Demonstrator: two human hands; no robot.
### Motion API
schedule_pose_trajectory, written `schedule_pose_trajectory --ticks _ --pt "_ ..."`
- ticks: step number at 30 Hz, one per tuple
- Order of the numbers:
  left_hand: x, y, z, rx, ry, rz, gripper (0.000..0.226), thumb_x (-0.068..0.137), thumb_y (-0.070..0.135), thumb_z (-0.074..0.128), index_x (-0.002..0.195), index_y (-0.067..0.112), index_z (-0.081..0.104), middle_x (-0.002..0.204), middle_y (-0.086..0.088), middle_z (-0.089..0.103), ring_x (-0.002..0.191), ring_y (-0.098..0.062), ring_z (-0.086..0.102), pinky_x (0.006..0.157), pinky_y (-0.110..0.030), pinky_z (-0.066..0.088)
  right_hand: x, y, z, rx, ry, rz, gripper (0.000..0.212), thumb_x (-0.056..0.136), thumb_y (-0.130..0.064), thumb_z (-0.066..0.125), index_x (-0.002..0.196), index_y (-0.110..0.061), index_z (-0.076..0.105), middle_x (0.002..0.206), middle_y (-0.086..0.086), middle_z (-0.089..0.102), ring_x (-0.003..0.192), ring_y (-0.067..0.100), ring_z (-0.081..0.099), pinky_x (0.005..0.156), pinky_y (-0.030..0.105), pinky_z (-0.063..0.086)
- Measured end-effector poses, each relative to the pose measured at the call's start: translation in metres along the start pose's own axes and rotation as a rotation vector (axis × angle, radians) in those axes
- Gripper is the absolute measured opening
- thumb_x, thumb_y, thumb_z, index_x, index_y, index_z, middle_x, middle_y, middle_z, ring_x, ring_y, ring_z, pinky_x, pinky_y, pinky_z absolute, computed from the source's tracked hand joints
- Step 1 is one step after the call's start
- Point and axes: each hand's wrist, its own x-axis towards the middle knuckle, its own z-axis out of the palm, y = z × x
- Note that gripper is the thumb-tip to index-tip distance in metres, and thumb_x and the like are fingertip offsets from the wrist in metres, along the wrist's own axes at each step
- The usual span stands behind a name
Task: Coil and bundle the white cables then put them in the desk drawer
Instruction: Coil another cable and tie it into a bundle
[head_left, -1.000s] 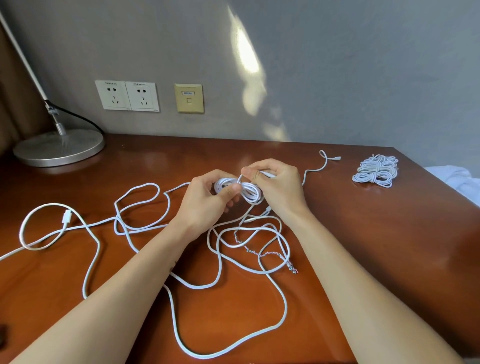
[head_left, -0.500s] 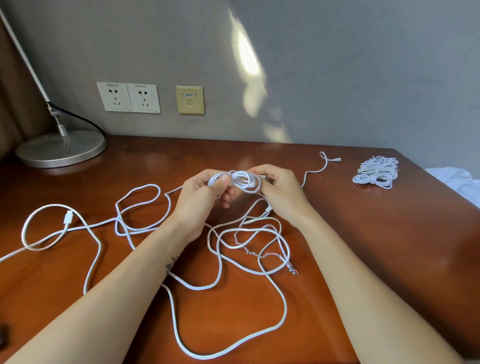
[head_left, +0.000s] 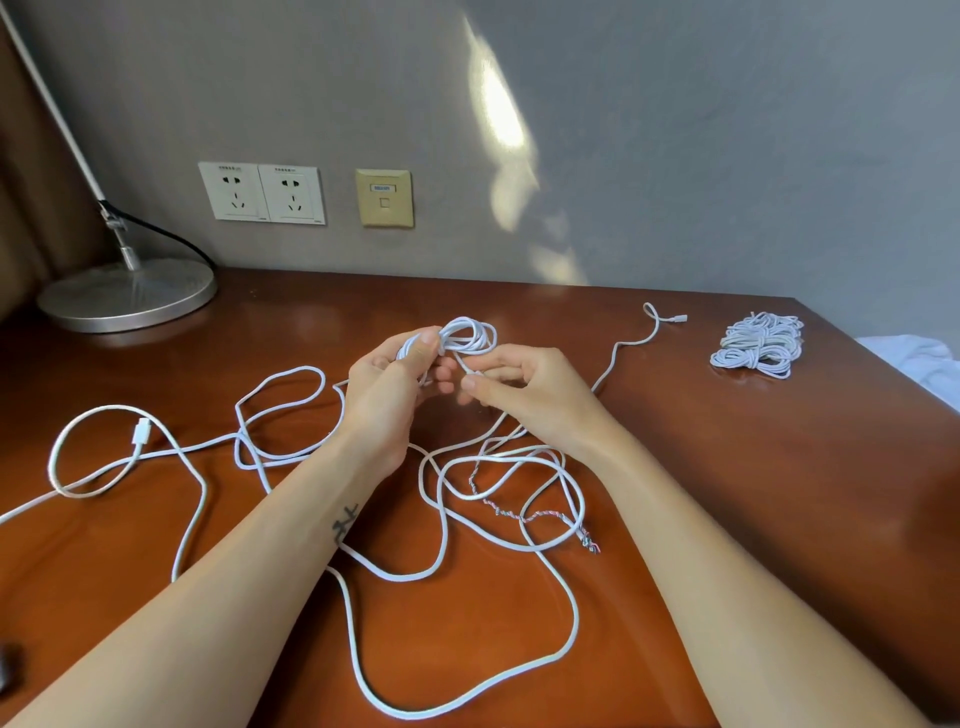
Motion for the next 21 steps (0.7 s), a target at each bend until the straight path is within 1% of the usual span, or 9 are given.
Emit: schedule_pose_trajectory --ticks 3,5,7,8,9,12,14,18,21 --pt "0.001 -0.001 0.002 0.033 0.082 0.036 0.02 0.103 0.024 0.061 0.115 0.012 0.072 0.083 -0.006 0.071 0.076 -0.016 0.067 0.077 -0.03 0.059 0.0 -0.002 0.002 0.041 -0.026 0.004 0.027 0.096 -0.027 0.073 0.123 -0.021 0.073 0.099 -0.01 0.08 0.102 0.002 0.072 0.102 0.031 0.053" --pt "0.002 -0.002 0.001 0.057 0.128 0.061 0.018 0.102 0.026 0.063 0.112 0.015 0.073 0.082 -0.005 0.072 0.076 -0.015 0.068 0.079 -0.031 0.061 0.0 -0.003 0.004 0.038 -0.022 -0.004 0.031 0.093 -0.027 0.076 0.123 -0.022 0.074 0.104 -0.011 0.079 0.104 -0.001 0.071 0.096 0.02 0.053" --pt "0.002 -0.002 0.001 0.071 0.147 0.08 0.016 0.102 0.026 0.064 0.111 0.016 0.073 0.082 -0.005 0.073 0.076 -0.015 0.069 0.08 -0.03 0.061 0.001 -0.002 0.005 0.026 0.0 -0.013 0.033 0.092 -0.028 0.078 0.124 -0.024 0.073 0.107 -0.013 0.077 0.103 -0.005 0.069 0.086 0.009 0.05" --pt "0.003 -0.002 0.001 0.079 0.155 0.088 0.016 0.101 0.026 0.064 0.111 0.017 0.073 0.083 -0.004 0.073 0.076 -0.015 0.07 0.08 -0.029 0.061 0.001 -0.002 0.006 0.026 0.01 -0.017 0.033 0.091 -0.027 0.079 0.124 -0.024 0.073 0.107 -0.014 0.076 0.103 -0.006 0.068 0.083 0.006 0.049" --pt "0.004 -0.002 0.0 0.094 0.165 0.094 0.016 0.101 0.026 0.065 0.111 0.017 0.073 0.083 -0.004 0.074 0.076 -0.014 0.071 0.079 -0.028 0.061 0.001 -0.002 0.006 0.032 0.017 -0.025 0.034 0.092 -0.025 0.079 0.125 -0.024 0.072 0.107 -0.014 0.076 0.103 -0.005 0.068 0.083 0.006 0.049" --pt "0.006 -0.003 -0.003 0.156 0.189 0.105 0.016 0.101 0.028 0.066 0.109 0.017 0.074 0.081 -0.003 0.075 0.073 -0.013 0.068 0.073 -0.027 0.058 0.0 -0.002 0.007 0.068 0.031 -0.053 0.031 0.093 -0.018 0.076 0.124 -0.022 0.071 0.107 -0.01 0.078 0.104 0.002 0.071 0.095 0.017 0.053" --pt "0.006 -0.003 -0.003 0.176 0.181 0.107 0.018 0.1 0.029 0.066 0.109 0.016 0.074 0.082 -0.003 0.075 0.073 -0.013 0.068 0.07 -0.025 0.057 0.001 -0.003 0.007 0.061 0.063 -0.059 0.026 0.095 -0.022 0.075 0.121 -0.024 0.073 0.108 -0.011 0.077 0.105 0.001 0.07 0.099 0.023 0.054" --pt "0.004 -0.005 0.001 0.196 0.139 0.125 0.018 0.099 0.029 0.067 0.11 0.016 0.074 0.083 -0.004 0.077 0.073 -0.013 0.07 0.067 -0.021 0.058 0.001 -0.003 0.009 0.071 0.143 -0.052 0.016 0.096 -0.027 0.073 0.111 -0.021 0.075 0.099 -0.01 0.079 0.1 0.005 0.072 0.1 0.037 0.056" --pt "0.002 -0.006 0.002 0.22 0.109 0.153 0.018 0.099 0.029 0.068 0.11 0.017 0.073 0.085 -0.003 0.077 0.077 -0.016 0.073 0.07 -0.022 0.06 0.001 -0.004 0.01 0.073 0.193 -0.046 0.015 0.098 -0.034 0.071 0.104 -0.021 0.076 0.088 -0.009 0.079 0.092 0.008 0.074 0.096 0.04 0.058"
